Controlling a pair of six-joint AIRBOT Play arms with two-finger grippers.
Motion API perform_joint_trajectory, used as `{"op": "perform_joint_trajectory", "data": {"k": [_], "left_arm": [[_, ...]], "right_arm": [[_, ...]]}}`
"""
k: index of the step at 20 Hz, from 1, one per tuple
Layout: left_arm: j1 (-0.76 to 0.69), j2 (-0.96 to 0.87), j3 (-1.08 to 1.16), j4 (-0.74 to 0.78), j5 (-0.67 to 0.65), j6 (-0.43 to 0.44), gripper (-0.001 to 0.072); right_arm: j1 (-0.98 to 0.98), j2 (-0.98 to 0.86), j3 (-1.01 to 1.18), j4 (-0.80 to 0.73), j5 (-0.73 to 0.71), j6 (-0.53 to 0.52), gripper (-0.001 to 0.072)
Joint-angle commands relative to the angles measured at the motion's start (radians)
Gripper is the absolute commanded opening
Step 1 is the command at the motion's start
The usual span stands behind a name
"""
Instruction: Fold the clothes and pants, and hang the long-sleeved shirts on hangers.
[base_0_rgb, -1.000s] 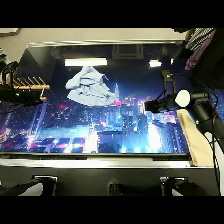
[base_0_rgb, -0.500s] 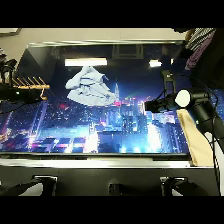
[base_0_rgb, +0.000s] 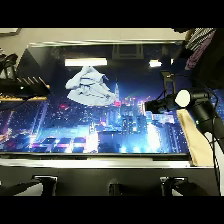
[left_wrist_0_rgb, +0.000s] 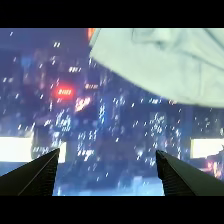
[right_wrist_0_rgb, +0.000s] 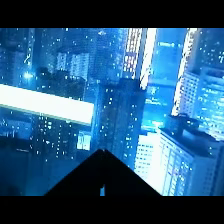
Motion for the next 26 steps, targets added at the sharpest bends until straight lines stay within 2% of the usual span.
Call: {"op": "perform_joint_trajectory", "data": {"k": [1,2,5,7,11,12,13,14,15,16,19,22,26], "left_arm": [[-0.081,-0.186,0.15,0.001,0.078,-0.006,0.072],[-0.113,-0.276,0.222,0.02,0.085,-0.006,0.072],[-0.185,-0.536,0.426,0.132,0.09,-0.007,0.072],[-0.207,-0.674,0.537,0.136,0.098,-0.017,0.072],[-0.22,-0.819,0.64,0.135,0.176,-0.071,0.072],[-0.22,-0.826,0.64,0.135,0.191,-0.072,0.072],[-0.219,-0.829,0.64,0.135,0.195,-0.071,0.072],[-0.218,-0.828,0.64,0.134,0.185,-0.072,0.0675],[-0.216,-0.821,0.641,0.134,0.163,-0.07,0.0391],[-0.214,-0.809,0.641,0.132,0.124,-0.058,0.0024],[-0.216,-0.747,0.641,0.084,-0.061,-0.037,0.0019],[-0.248,-0.651,0.611,0.024,-0.273,-0.044,0.0016],[-0.383,-0.454,0.412,-0.027,-0.363,-0.103,0.0016]], "right_arm": [[0.001,-0.001,0.001,0.003,0.025,0.0,0.0133],[0.001,-0.001,0.001,0.003,0.035,0.0,0.0168],[0.001,-0.001,0.001,0.003,0.052,0.0,0.0168],[0.001,-0.001,0.001,0.01,0.062,0.0,0.0169],[0.001,-0.001,0.001,0.025,0.07,0.001,0.017],[0.001,-0.001,0.001,0.026,0.07,0.001,0.0181],[0.001,-0.001,0.001,0.026,0.07,0.002,0.0228],[0.001,-0.001,0.001,0.026,0.07,0.01,0.0262],[0.001,-0.001,0.001,0.026,0.069,0.024,0.0264],[0.001,-0.001,0.001,0.026,0.07,0.035,0.0264],[0.001,-0.001,0.001,0.026,0.103,0.054,0.0264],[0.001,0.002,0.001,0.025,0.195,0.053,0.0265],[0.001,0.047,0.001,0.016,0.307,0.049,0.0265]]}}
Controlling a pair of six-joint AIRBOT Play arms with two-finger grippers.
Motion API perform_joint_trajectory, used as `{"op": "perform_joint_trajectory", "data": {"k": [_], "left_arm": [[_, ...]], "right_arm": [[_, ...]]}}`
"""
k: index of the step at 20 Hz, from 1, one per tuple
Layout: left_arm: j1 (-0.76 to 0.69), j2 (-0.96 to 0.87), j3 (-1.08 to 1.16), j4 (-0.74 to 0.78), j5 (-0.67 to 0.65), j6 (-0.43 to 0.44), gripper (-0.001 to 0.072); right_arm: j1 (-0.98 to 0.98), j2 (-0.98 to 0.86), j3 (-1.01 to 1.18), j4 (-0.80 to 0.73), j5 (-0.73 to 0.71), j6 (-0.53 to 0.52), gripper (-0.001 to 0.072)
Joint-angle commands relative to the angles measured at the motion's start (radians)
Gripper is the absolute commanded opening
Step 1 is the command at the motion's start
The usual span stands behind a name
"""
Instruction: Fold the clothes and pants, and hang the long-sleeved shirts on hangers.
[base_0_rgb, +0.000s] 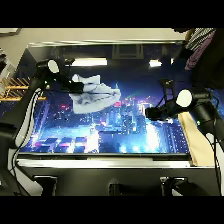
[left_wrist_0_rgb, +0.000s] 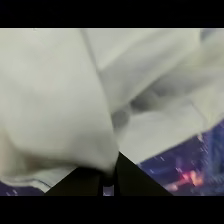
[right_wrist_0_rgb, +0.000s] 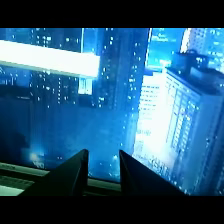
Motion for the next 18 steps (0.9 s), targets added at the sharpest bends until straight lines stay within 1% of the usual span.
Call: {"op": "perform_joint_trajectory", "data": {"k": [1,3,4,6,8,10,11,12,13,14,15,16,17,18], "left_arm": [[-0.121,0.161,-0.172,-0.04,-0.113,-0.072,0.0016],[-0.217,0.227,-0.293,-0.044,-0.102,-0.142,0.0016],[-0.271,0.247,-0.343,-0.048,-0.093,-0.156,0.0017],[-0.372,0.256,-0.402,-0.051,-0.064,-0.167,0.0017],[-0.446,0.25,-0.431,-0.05,0.012,-0.168,0.0017],[-0.467,0.25,-0.441,-0.051,0.074,-0.199,0.0019],[-0.462,0.254,-0.438,-0.051,0.078,-0.208,0.0022],[-0.449,0.26,-0.432,-0.051,0.071,-0.207,0.0047],[-0.428,0.277,-0.431,-0.05,0.061,-0.203,0.016],[-0.402,0.301,-0.431,-0.05,0.049,-0.189,0.0272],[-0.369,0.336,-0.431,-0.047,0.037,-0.173,0.04],[-0.33,0.374,-0.431,-0.038,0.024,-0.165,0.047],[-0.286,0.417,-0.431,-0.028,0.01,-0.153,0.049],[-0.233,0.465,-0.432,-0.013,-0.002,-0.15,0.0505]], "right_arm": [[0.001,0.044,0.001,-0.009,0.119,0.0,0.0265],[0.001,0.086,0.0,-0.01,0.175,0.0,0.0265],[0.001,0.111,0.0,-0.012,0.201,0.0,0.0265],[0.001,0.158,0.0,-0.019,0.245,0.0,0.0265],[0.001,0.2,0.0,-0.026,0.256,0.0,0.0265],[0.001,0.226,0.0,-0.026,0.254,0.0,0.0264],[0.001,0.23,0.0,-0.025,0.256,-0.001,0.0263],[0.001,0.231,0.0,-0.021,0.258,0.0,0.0264],[0.001,0.231,0.0,-0.006,0.246,0.001,0.0266],[0.001,0.231,0.0,0.028,0.213,0.005,0.0294],[0.001,0.231,0.0,0.085,0.151,0.023,0.0398],[0.0,0.231,0.002,0.151,0.085,0.03,0.0484],[0.0,0.227,0.013,0.196,0.022,0.032,0.0491],[-0.022,0.217,0.036,0.224,-0.011,0.045,0.0491]]}}
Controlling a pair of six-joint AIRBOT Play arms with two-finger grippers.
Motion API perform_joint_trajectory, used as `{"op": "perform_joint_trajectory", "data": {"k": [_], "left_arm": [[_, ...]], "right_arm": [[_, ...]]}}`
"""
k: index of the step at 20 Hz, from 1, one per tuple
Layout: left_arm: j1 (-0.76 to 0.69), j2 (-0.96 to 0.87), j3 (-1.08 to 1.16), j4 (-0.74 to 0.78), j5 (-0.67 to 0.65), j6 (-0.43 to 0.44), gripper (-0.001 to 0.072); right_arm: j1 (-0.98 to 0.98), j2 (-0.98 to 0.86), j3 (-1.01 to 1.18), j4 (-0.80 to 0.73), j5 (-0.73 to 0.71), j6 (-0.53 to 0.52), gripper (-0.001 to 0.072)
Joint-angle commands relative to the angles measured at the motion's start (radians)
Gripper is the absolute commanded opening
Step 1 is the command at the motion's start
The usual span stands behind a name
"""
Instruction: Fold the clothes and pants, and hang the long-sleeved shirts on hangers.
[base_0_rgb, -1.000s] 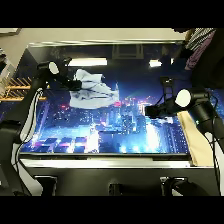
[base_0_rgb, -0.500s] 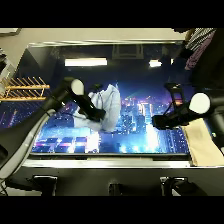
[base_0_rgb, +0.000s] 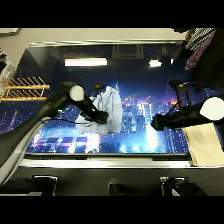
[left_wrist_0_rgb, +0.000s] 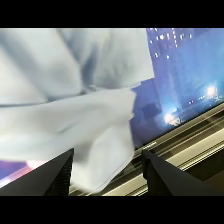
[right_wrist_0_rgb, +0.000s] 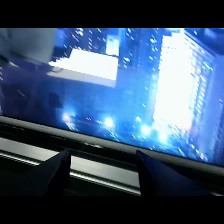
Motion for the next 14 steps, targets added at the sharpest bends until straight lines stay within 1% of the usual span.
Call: {"op": "perform_joint_trajectory", "data": {"k": [1,2,3,4,5,6,8,11,12,14], "left_arm": [[0.148,0.14,-0.006,0.036,-0.029,0.035,0.051],[0.208,0.186,-0.012,0.035,-0.029,0.055,0.0512],[0.263,0.224,-0.017,0.034,-0.028,0.071,0.0512],[0.319,0.257,-0.023,0.033,-0.029,0.088,0.0512],[0.371,0.282,-0.03,0.024,-0.028,0.108,0.0512],[0.415,0.296,-0.037,0.011,-0.028,0.127,0.0512],[0.498,0.303,-0.05,-0.042,-0.029,0.148,0.0512],[0.589,0.3,-0.077,-0.12,-0.014,0.156,0.0512],[0.614,0.3,-0.089,-0.138,-0.009,0.174,0.0512],[0.657,0.299,-0.114,-0.167,-0.008,0.198,0.0513]], "right_arm": [[-0.073,-0.027,0.058,0.17,-0.15,0.038,0.0491],[-0.152,-0.051,0.082,0.242,-0.147,0.037,0.0491],[-0.253,-0.077,0.087,0.349,-0.145,0.011,0.0491],[-0.335,-0.113,0.083,0.437,-0.129,-0.041,0.0491],[-0.378,-0.148,0.071,0.478,-0.12,-0.082,0.0492],[-0.382,-0.181,0.047,0.483,-0.132,-0.101,0.0495],[-0.331,-0.252,-0.033,0.508,-0.196,-0.159,0.0563],[-0.208,-0.381,-0.156,0.587,-0.301,-0.24,0.0562],[-0.169,-0.429,-0.179,0.618,-0.329,-0.267,0.056],[-0.093,-0.51,-0.189,0.651,-0.387,-0.28,0.0559]]}}
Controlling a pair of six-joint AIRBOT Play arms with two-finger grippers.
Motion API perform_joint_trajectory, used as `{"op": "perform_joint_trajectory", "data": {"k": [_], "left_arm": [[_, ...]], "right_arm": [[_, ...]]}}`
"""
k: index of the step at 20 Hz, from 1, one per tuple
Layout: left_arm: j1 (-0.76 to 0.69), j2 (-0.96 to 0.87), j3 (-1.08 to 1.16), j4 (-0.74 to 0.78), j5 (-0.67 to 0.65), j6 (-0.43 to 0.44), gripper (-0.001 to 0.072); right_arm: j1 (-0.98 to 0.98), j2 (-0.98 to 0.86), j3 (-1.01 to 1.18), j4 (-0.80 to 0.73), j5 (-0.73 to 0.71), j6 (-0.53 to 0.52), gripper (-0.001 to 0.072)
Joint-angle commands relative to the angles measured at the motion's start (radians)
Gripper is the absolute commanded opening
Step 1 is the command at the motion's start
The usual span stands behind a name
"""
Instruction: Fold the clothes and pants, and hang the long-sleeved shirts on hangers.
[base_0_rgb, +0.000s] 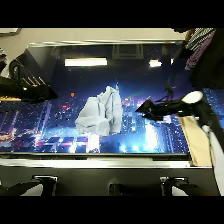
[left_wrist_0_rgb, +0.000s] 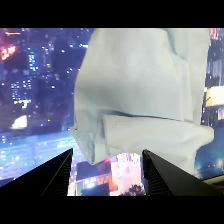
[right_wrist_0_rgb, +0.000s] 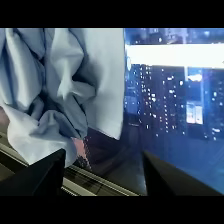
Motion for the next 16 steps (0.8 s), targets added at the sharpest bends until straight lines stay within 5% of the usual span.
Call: {"op": "perform_joint_trajectory", "data": {"k": [1,11,14,16], "left_arm": [[0.092,0.005,-0.043,-0.069,0.007,0.047,0.0513],[0.227,0.004,-0.139,-0.12,0.06,0.119,0.0553],[0.255,0.004,-0.195,-0.179,0.094,0.174,0.0553],[0.259,0.003,-0.255,-0.205,0.118,0.213,0.0553]], "right_arm": [[0.124,-0.144,-0.048,0.107,-0.125,-0.064,0.0558],[0.307,-0.273,-0.048,0.17,-0.233,-0.048,0.0519],[0.32,-0.275,-0.048,0.17,-0.257,-0.047,0.033],[0.32,-0.275,-0.048,0.17,-0.254,-0.048,0.0142]]}}
